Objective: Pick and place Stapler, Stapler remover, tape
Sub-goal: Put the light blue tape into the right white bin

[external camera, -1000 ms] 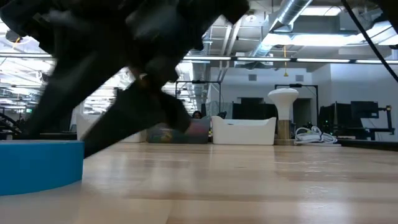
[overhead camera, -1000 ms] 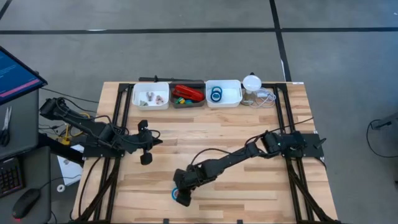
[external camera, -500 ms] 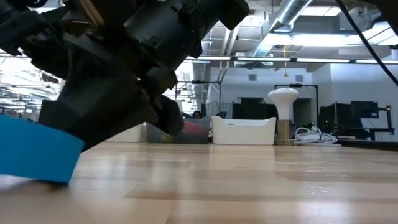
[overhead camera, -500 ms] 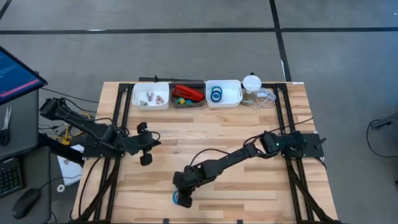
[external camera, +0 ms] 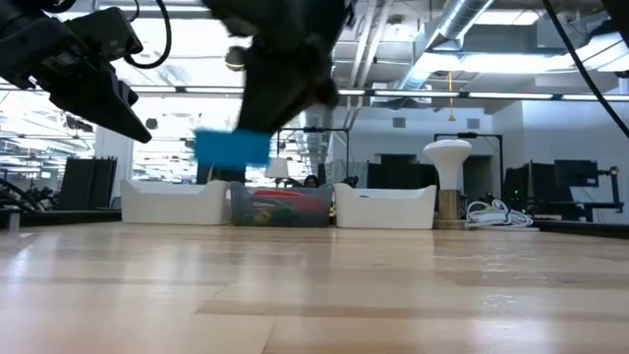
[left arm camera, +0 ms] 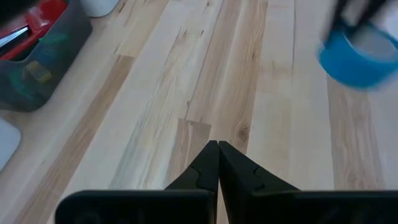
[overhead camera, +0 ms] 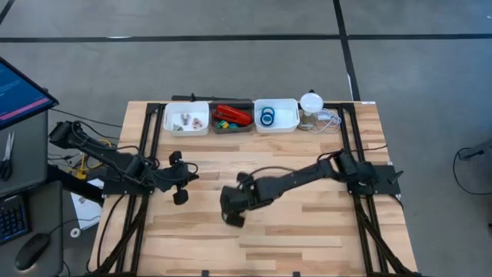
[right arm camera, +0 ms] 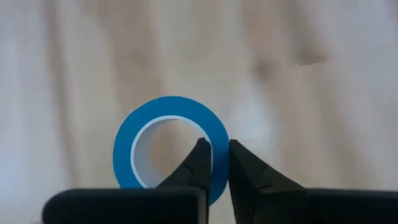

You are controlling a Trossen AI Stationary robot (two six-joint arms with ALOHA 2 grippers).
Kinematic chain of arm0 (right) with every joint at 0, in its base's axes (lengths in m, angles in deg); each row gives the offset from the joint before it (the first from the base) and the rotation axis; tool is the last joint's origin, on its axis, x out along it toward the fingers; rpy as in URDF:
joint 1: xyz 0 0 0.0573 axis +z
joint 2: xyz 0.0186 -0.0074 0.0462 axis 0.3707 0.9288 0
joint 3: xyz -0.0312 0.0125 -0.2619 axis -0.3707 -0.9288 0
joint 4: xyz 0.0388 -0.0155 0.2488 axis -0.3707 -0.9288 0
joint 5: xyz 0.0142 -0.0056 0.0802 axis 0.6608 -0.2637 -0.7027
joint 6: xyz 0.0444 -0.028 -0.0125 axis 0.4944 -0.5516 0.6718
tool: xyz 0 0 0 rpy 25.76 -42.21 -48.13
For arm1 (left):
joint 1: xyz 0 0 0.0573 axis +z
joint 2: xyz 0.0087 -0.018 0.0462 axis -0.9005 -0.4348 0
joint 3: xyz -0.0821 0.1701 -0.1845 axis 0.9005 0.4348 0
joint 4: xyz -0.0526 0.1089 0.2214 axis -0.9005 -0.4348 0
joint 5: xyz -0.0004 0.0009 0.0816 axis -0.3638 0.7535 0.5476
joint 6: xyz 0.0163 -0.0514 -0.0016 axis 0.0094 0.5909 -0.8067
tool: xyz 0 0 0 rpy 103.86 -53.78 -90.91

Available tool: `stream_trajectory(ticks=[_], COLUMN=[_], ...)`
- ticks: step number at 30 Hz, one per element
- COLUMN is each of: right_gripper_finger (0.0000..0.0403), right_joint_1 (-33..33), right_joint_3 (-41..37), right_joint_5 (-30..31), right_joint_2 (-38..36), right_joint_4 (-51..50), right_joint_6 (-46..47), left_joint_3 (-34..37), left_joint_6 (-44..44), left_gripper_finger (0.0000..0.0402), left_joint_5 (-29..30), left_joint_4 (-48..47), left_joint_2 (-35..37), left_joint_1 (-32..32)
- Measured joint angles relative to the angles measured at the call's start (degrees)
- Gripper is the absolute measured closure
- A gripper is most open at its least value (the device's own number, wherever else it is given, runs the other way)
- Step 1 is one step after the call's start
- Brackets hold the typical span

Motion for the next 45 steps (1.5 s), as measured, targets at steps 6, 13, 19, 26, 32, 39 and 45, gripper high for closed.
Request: stream_trajectory(ticks=[6,13,19,26,32,39,45], right_gripper_finger=[0.0384,0.0384,0.0384,0.0384,0.0384,0.0384,0.0384], right_joint_1=[-3.5,-8.3,-12.8,-20.3,-28.7,-39.1,-46.5], right_joint_3=[0.1,0.1,-0.3,-0.3,-0.3,-0.3,-0.3], right_joint_5=[10.6,12.8,12.8,12.7,12.6,9.4,5.1], right_joint_2=[-6.7,-10.2,-10.5,-10.5,-10.5,-10.5,-10.3], right_joint_4=[-9.8,-17.1,-19.4,-20.4,-22.2,-21.8,-17.4], right_joint_6=[-1.0,-4.9,-8.9,-14.8,-19.4,-22.9,-24.4], left_joint_3=[0.0,0.0,0.0,0.0,0.0,0.0,0.0], left_joint_6=[0.0,0.0,0.0,0.0,0.0,-0.5,-0.5], left_gripper_finger=[0.0400,0.0400,0.0400,0.0400,0.0400,0.0400,0.0400], left_joint_5=[0.0,0.0,0.0,0.0,0.3,2.6,3.9], left_joint_4=[0.0,0.1,0.3,0.4,0.4,0.4,0.4], left_joint_2=[0.0,0.0,0.0,0.0,0.0,0.0,0.0], left_joint_1=[0.0,0.0,0.0,0.0,0.0,0.0,0.0])
